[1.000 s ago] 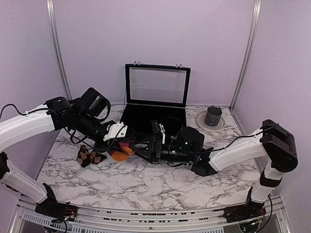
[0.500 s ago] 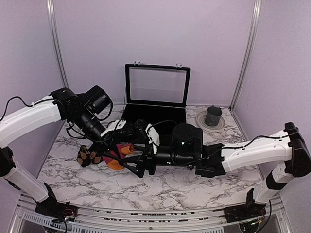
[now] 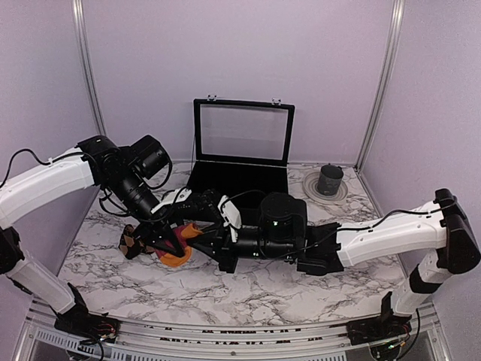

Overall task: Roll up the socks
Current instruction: Roll the sock at the center of the board.

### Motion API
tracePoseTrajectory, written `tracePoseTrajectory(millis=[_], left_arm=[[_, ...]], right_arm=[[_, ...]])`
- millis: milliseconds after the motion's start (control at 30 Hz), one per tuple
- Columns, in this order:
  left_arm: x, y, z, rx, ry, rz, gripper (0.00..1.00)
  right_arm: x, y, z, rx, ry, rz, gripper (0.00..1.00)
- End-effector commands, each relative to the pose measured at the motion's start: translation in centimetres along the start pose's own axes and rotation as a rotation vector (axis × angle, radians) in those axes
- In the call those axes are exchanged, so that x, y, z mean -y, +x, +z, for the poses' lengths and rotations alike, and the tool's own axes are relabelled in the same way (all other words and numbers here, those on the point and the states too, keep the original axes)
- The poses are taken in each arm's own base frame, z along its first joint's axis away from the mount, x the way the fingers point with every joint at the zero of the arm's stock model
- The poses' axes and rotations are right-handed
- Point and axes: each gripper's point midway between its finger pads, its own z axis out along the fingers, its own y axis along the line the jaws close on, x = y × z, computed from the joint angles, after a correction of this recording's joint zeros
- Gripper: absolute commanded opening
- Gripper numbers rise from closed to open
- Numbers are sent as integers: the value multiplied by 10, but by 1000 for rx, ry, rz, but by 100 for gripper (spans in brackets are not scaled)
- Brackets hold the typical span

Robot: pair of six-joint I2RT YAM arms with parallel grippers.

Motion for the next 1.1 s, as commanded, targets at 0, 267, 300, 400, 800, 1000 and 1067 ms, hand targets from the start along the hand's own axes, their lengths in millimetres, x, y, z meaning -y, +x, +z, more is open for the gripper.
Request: tracePoseTrajectory(millis=[0,267,300,400,800,1000,1067], left_arm=[[9,-4,-3,24,18,20,42],[10,-6,-2,45,26,-31,47],[9,-5,-3,42,10,-30,49],[4,-1,-8,42,-71,-8,77],[-26,-2,-38,28,-393,104,90],[-33,6,-33,-14,-402,127,73],[-36,13,-31,-32,-417,137,69]], right_arm=[[-4,-22,5,47,-13,28,0],[-1,-30,6,100,-3,87,0],[-1,-31,4,112,1,94,0],[3,-35,-1,149,17,127,0],[7,-26,10,154,-7,324,0],[8,-24,15,154,-16,421,0],[8,-27,14,168,-20,449,0]])
